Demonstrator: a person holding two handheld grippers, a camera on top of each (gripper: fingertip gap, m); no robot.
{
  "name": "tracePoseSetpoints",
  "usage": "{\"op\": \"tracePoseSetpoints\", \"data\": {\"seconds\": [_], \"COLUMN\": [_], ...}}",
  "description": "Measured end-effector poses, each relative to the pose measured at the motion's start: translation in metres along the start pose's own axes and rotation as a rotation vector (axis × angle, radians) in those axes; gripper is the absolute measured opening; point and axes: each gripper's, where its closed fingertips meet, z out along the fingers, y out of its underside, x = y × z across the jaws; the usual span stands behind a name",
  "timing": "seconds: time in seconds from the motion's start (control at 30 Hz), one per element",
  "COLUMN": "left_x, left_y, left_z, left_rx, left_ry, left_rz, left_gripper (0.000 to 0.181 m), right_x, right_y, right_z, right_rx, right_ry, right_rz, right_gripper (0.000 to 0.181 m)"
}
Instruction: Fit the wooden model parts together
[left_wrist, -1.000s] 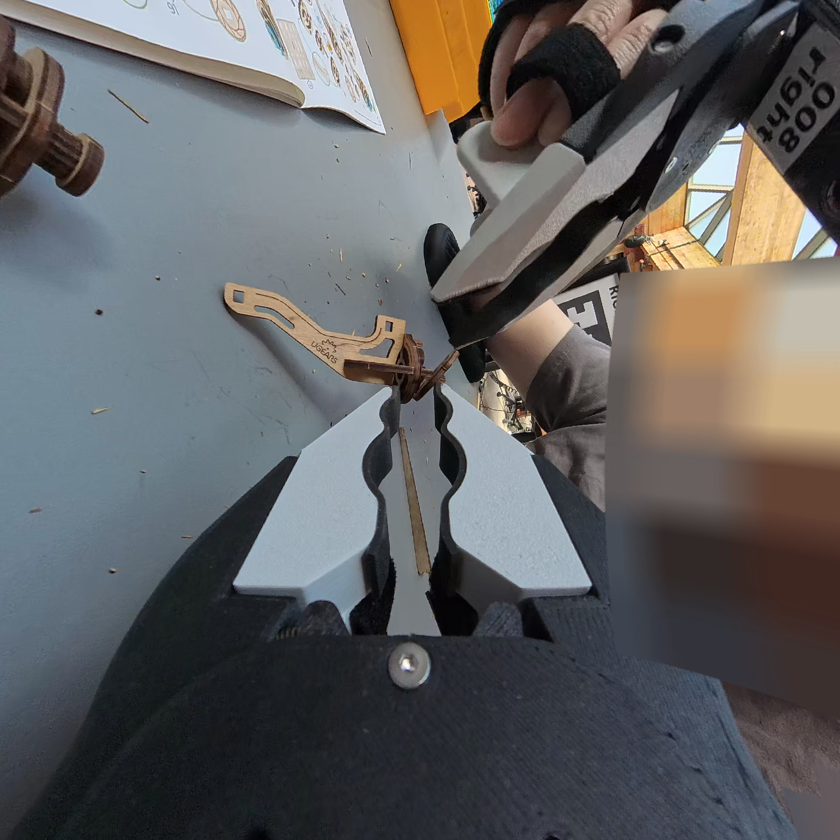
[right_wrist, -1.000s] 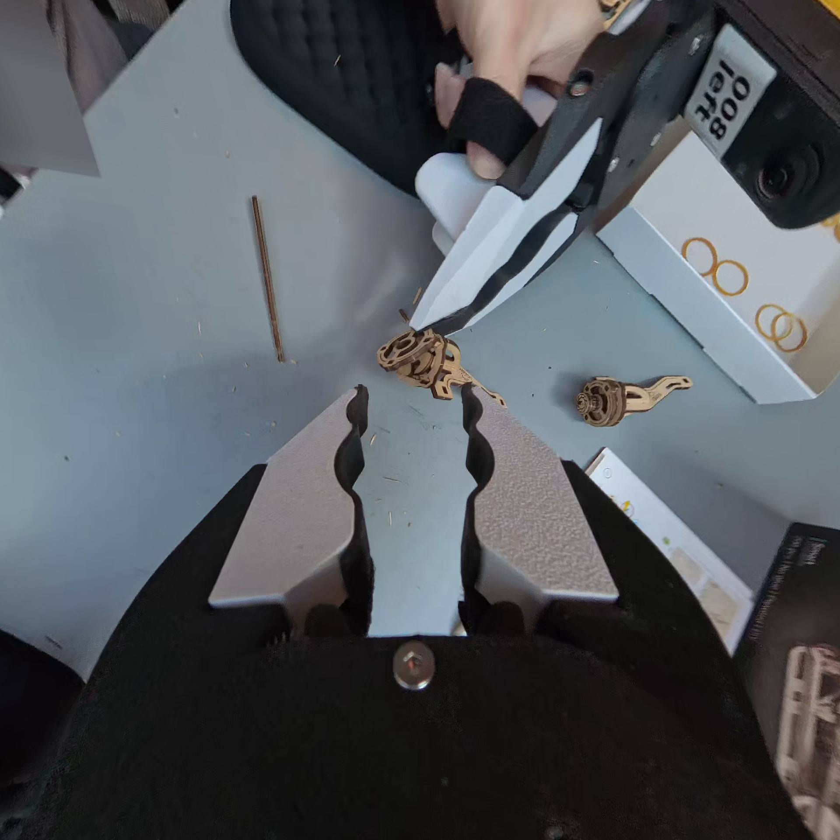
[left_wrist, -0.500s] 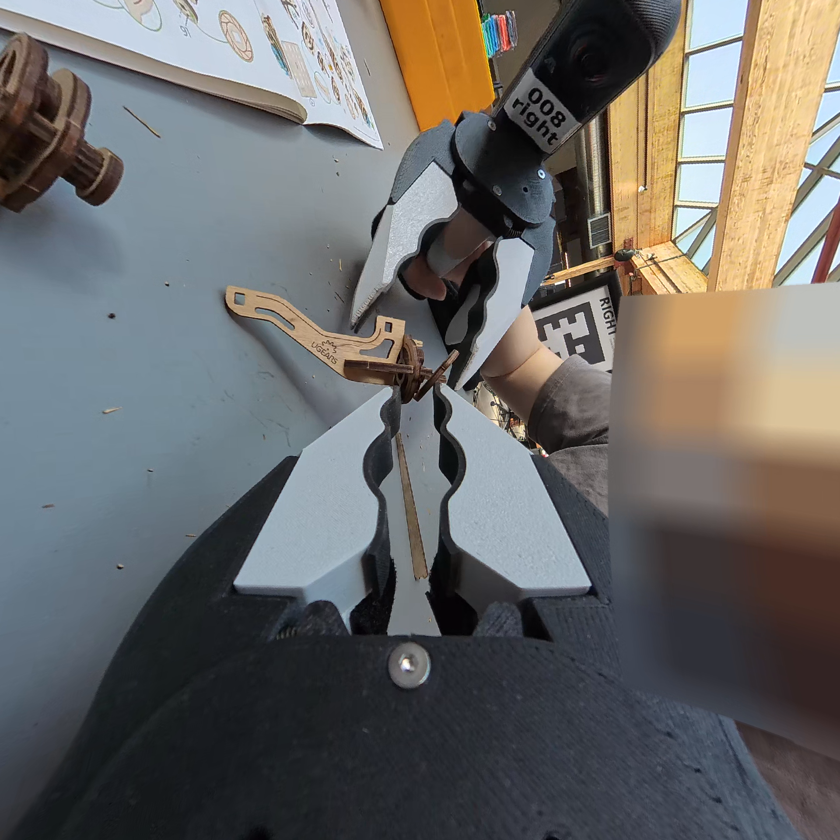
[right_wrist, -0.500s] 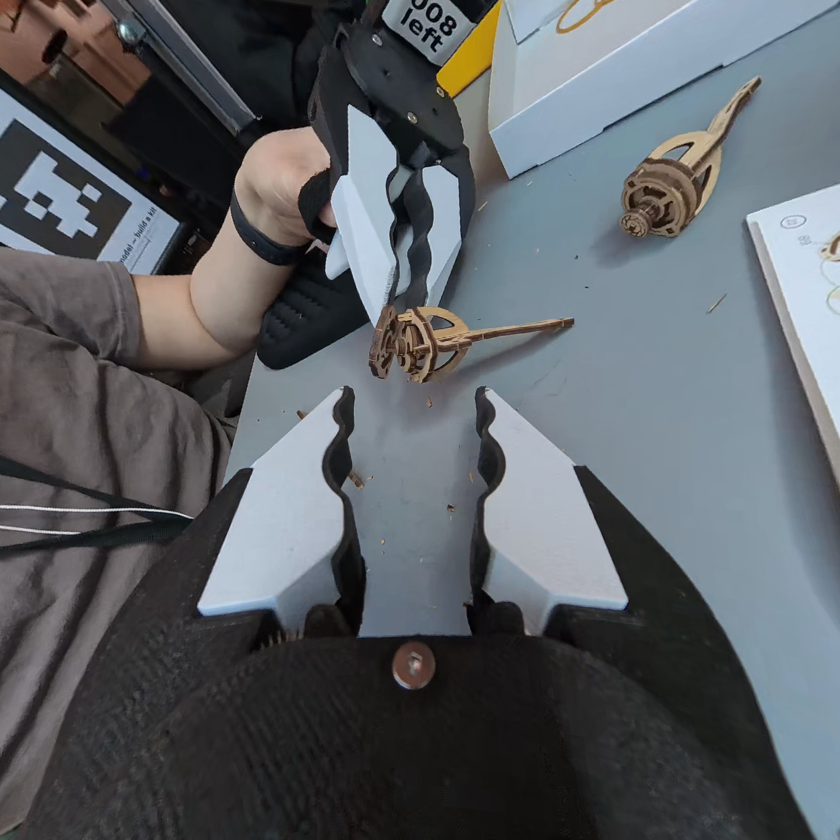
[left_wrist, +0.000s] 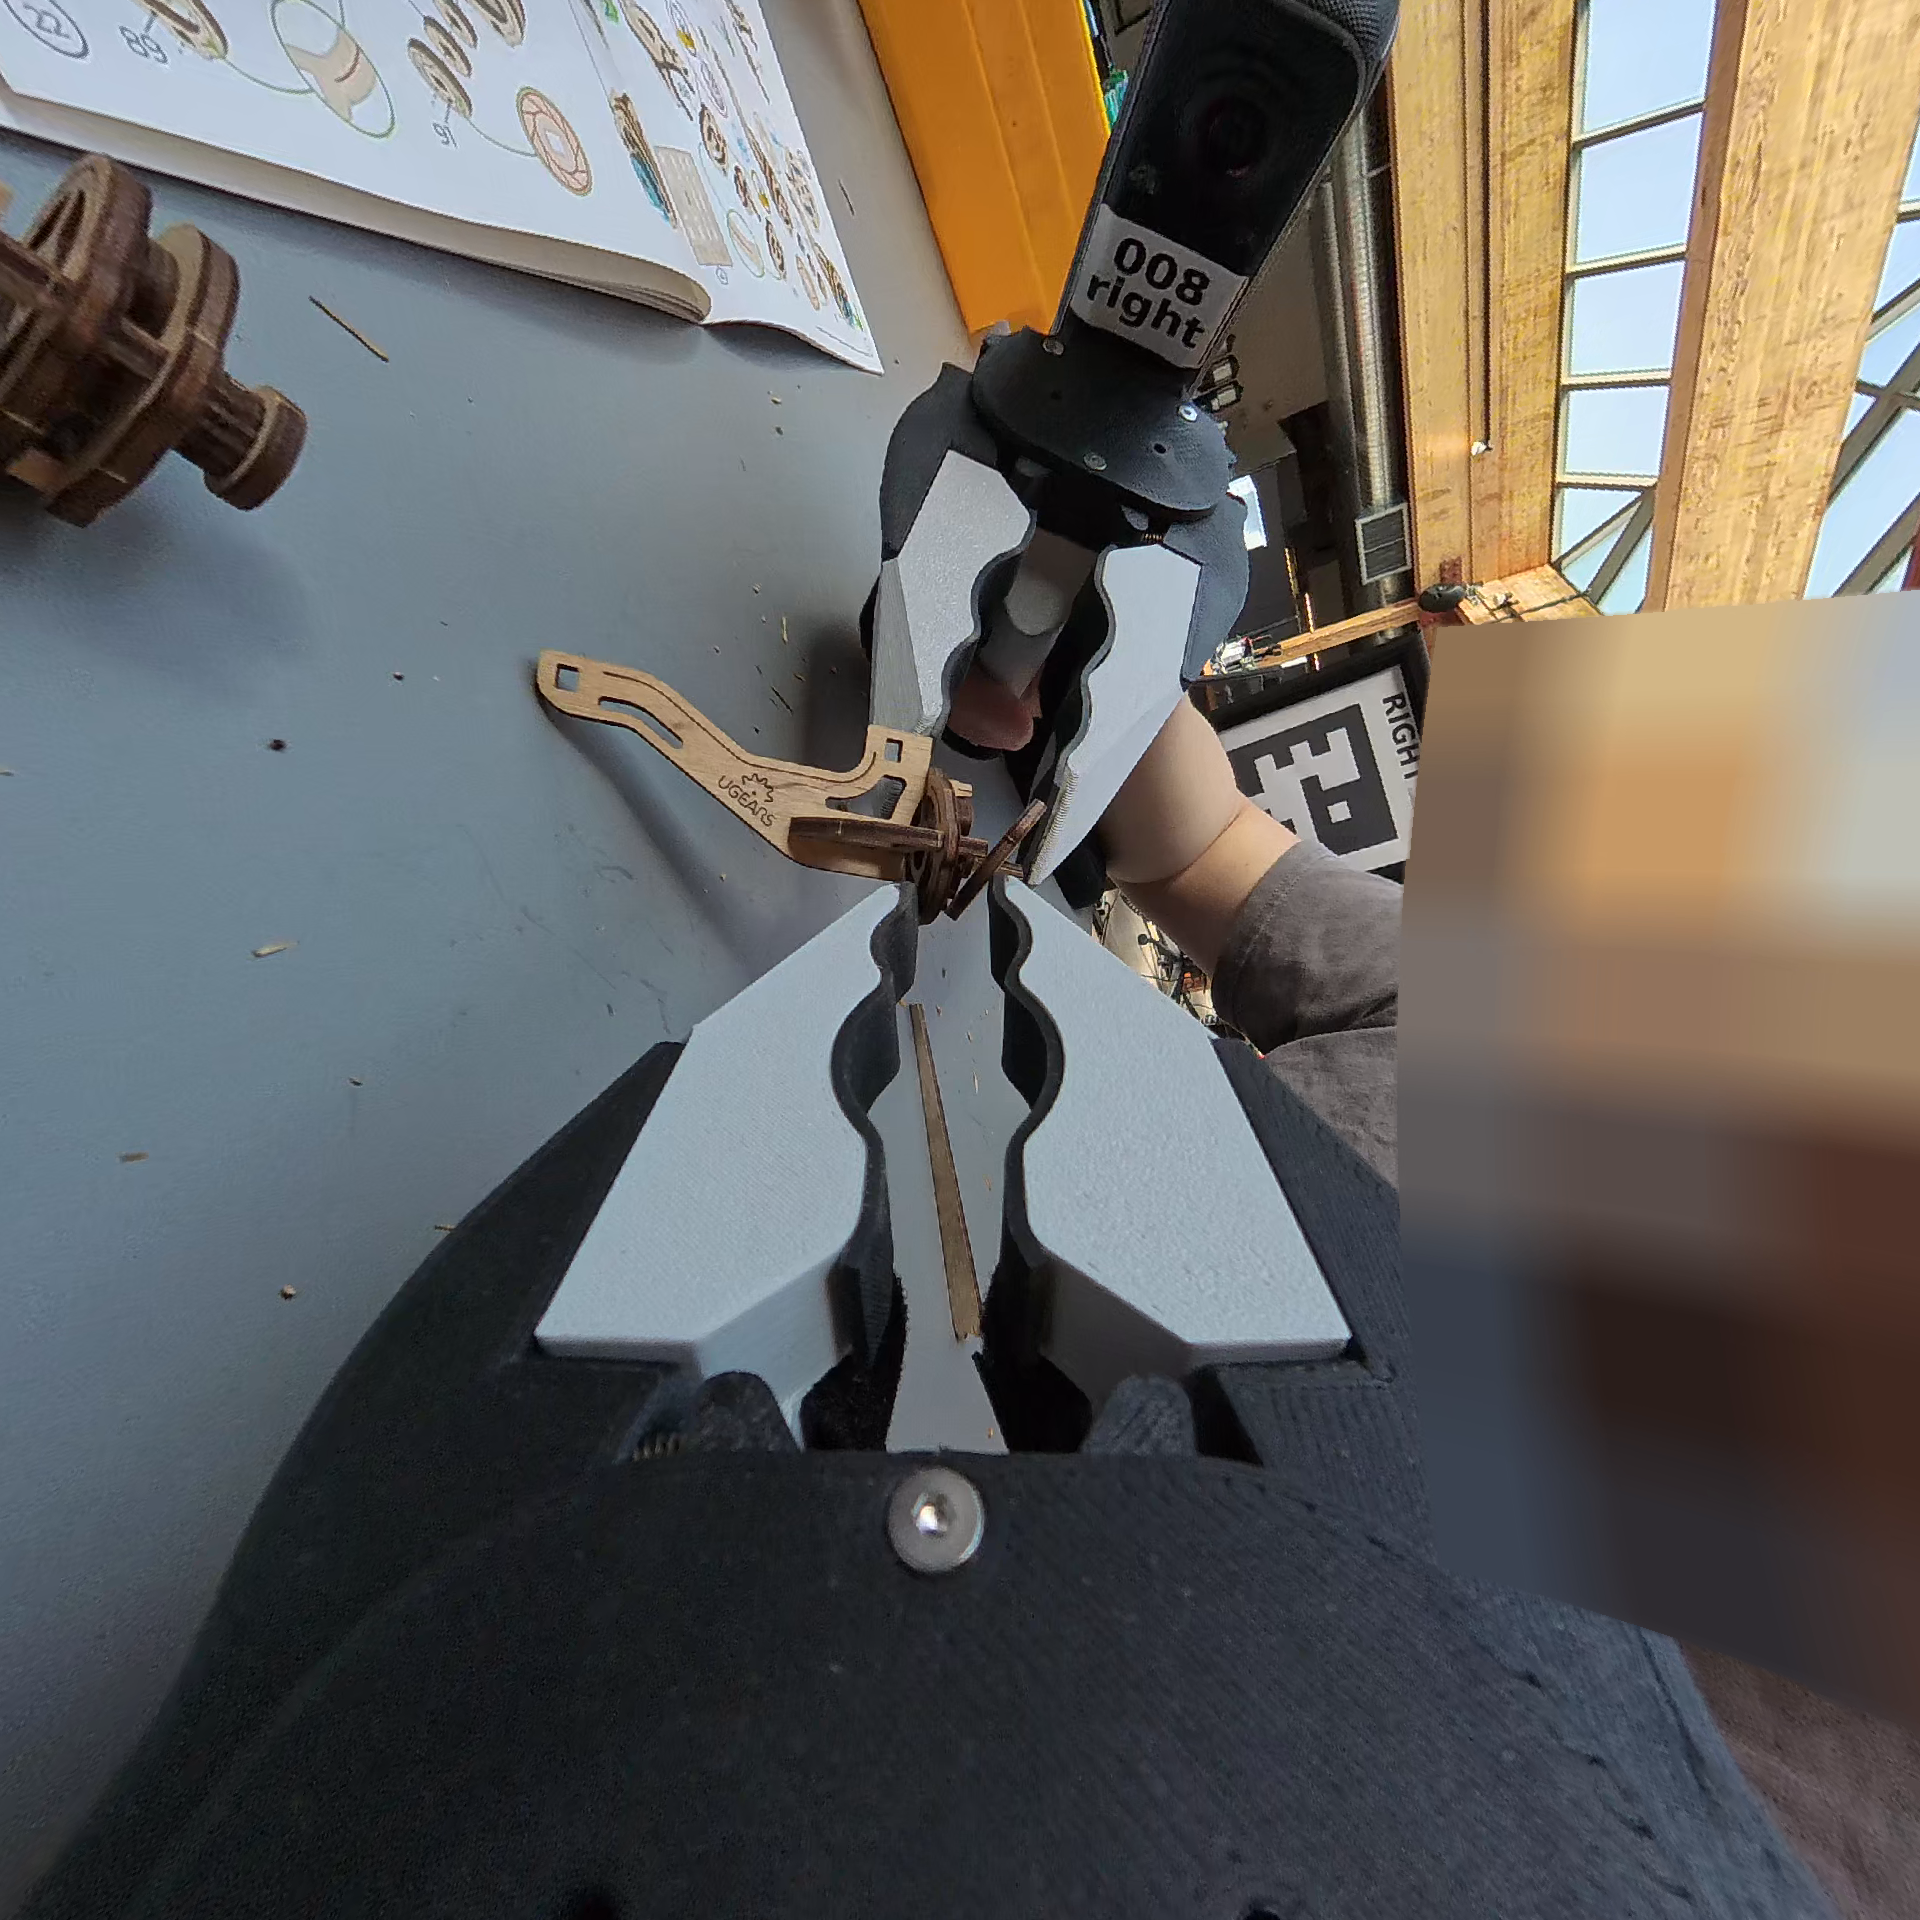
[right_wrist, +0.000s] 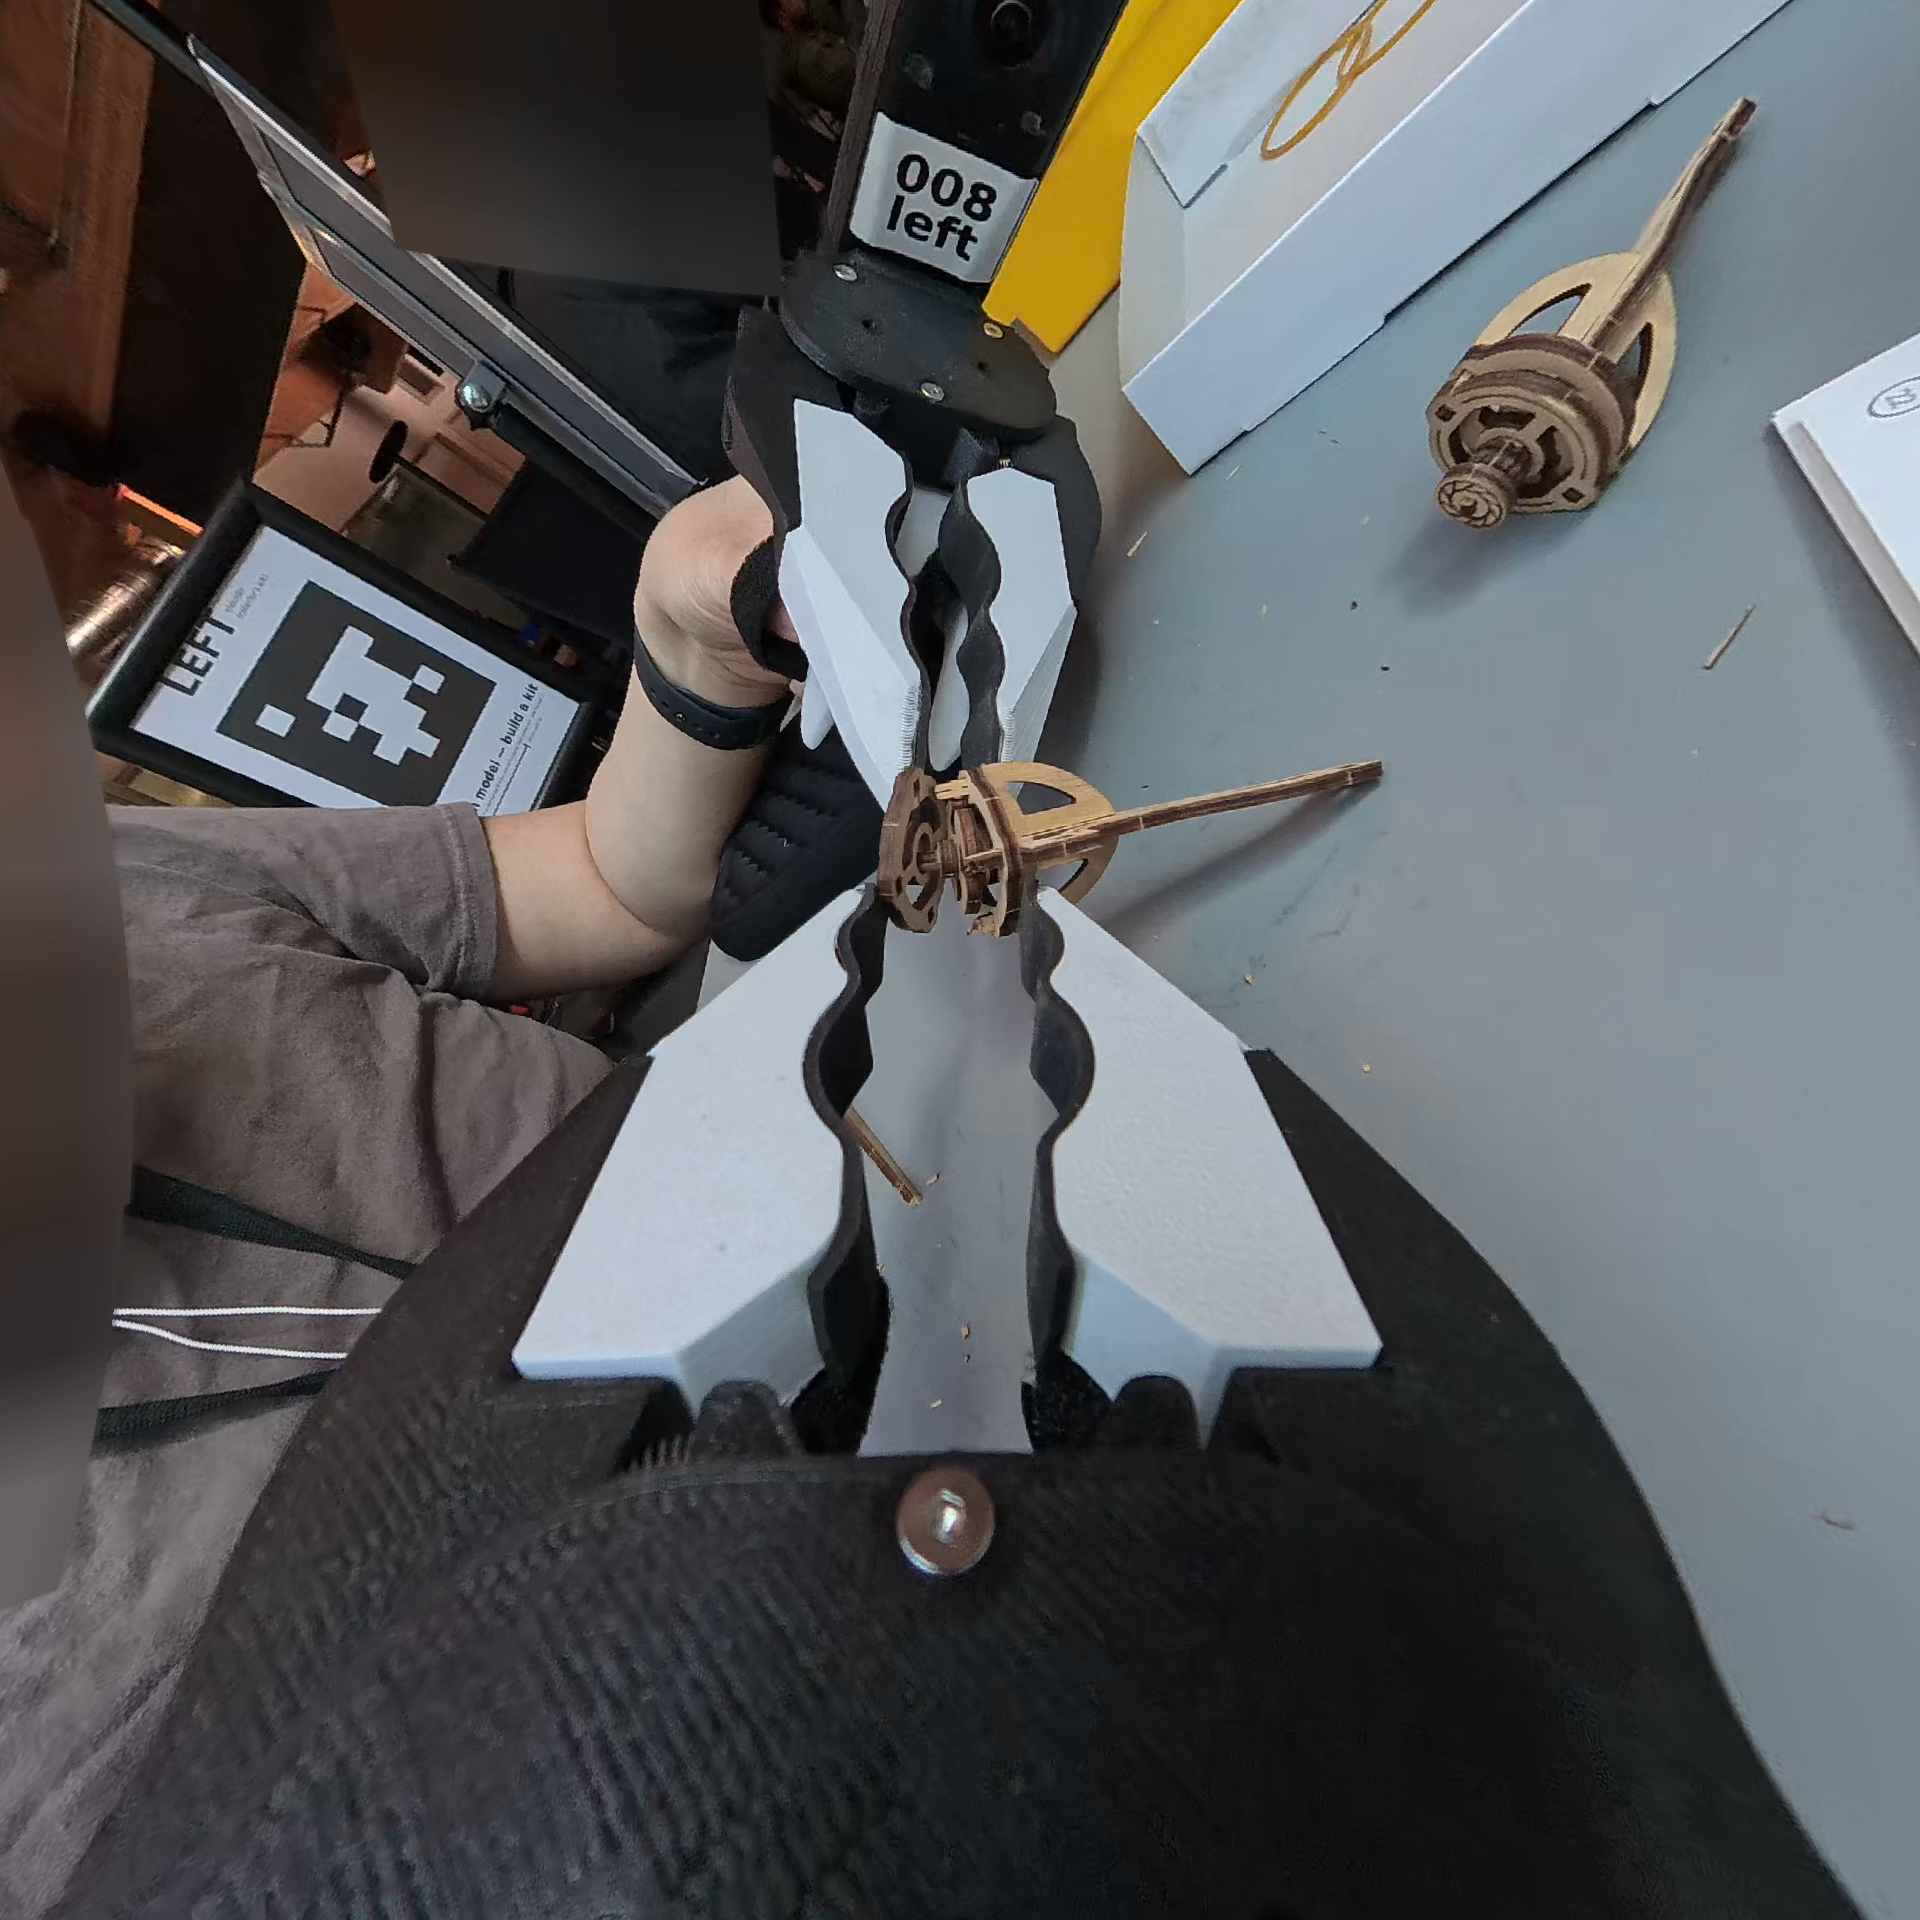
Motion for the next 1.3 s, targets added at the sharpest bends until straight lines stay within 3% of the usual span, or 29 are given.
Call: {"op": "tracePoseSetpoints", "data": {"seconds": [0.13,0.6,1.1,1.3], "left_x": [0.005,0.027,0.018,0.019], "left_y": [0.000,-0.015,-0.016,-0.017], "left_z": [0.001,0.001,0.005,0.003], "left_rx": [0.001,0.099,0.129,0.136], "left_ry": [0.029,0.144,0.088,0.096], "left_rz": [-0.005,0.027,0.005,-0.004], "left_gripper": [0.012,0.012,0.007,0.006], "right_x": [-0.001,-0.017,-0.008,-0.006], "right_y": [-0.001,-0.020,-0.017,-0.021], "right_z": [-0.003,-0.016,-0.018,-0.026], "right_rx": [0.014,0.140,0.090,0.052], "right_ry": [-0.025,-0.232,-0.079,0.068], "right_rz": [0.054,0.289,0.152,-0.124], "right_gripper": [0.012,0.008,0.017,0.034]}}
